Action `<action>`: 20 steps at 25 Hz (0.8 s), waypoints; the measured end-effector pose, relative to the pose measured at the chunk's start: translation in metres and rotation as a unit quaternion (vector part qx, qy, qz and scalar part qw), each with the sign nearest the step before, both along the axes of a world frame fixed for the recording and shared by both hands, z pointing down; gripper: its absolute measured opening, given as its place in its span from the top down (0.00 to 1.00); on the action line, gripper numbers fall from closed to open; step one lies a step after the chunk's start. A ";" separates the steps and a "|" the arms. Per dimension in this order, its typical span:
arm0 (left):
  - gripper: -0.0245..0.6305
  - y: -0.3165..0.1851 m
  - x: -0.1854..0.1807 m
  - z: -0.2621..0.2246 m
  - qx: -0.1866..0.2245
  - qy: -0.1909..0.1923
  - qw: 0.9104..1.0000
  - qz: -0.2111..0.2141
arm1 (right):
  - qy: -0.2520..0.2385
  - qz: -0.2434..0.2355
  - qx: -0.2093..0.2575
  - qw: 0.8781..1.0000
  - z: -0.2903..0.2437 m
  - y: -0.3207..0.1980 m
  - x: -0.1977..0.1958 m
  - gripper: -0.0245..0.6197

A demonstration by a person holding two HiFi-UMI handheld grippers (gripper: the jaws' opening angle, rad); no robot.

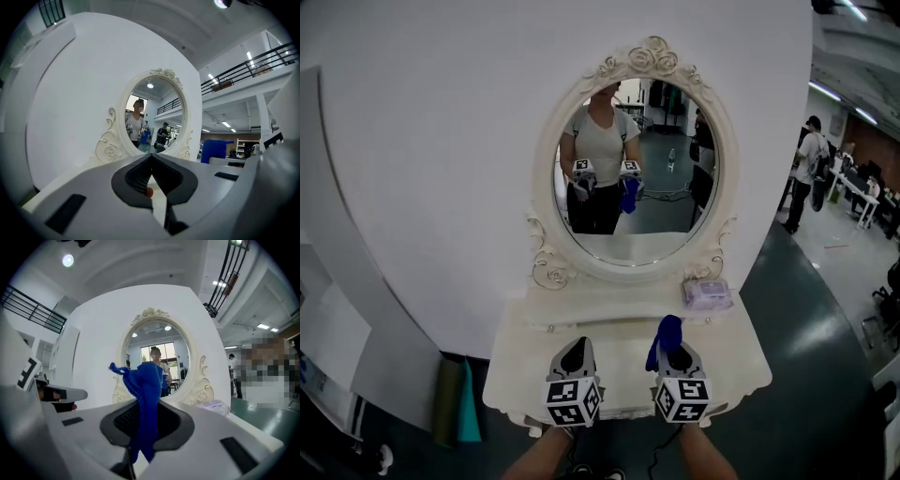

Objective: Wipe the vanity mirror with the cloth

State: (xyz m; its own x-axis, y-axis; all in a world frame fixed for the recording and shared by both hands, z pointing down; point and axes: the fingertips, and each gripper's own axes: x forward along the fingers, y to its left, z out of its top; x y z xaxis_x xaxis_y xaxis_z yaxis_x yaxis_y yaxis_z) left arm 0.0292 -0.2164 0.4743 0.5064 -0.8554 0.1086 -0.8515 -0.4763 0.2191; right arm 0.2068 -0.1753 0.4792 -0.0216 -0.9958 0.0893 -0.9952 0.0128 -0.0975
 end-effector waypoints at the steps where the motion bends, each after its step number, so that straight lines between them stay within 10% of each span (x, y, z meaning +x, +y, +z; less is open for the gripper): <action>1: 0.96 -0.001 -0.001 0.001 -0.003 0.005 1.000 -0.002 | -0.006 0.001 0.002 1.000 -0.001 0.004 -0.001 0.86; 20: 0.96 0.001 -0.029 0.010 -0.033 0.024 0.999 0.022 | -0.010 0.012 -0.029 0.999 0.005 0.022 -0.041 0.86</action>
State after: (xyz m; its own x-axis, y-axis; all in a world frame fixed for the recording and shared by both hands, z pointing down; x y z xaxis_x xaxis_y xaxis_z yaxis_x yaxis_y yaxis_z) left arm 0.0007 -0.2155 0.4842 0.5488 -0.8244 0.1385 -0.8180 -0.4954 0.2923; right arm 0.1655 -0.1533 0.4844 0.0007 -0.9892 0.1465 -0.9930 -0.0180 -0.1170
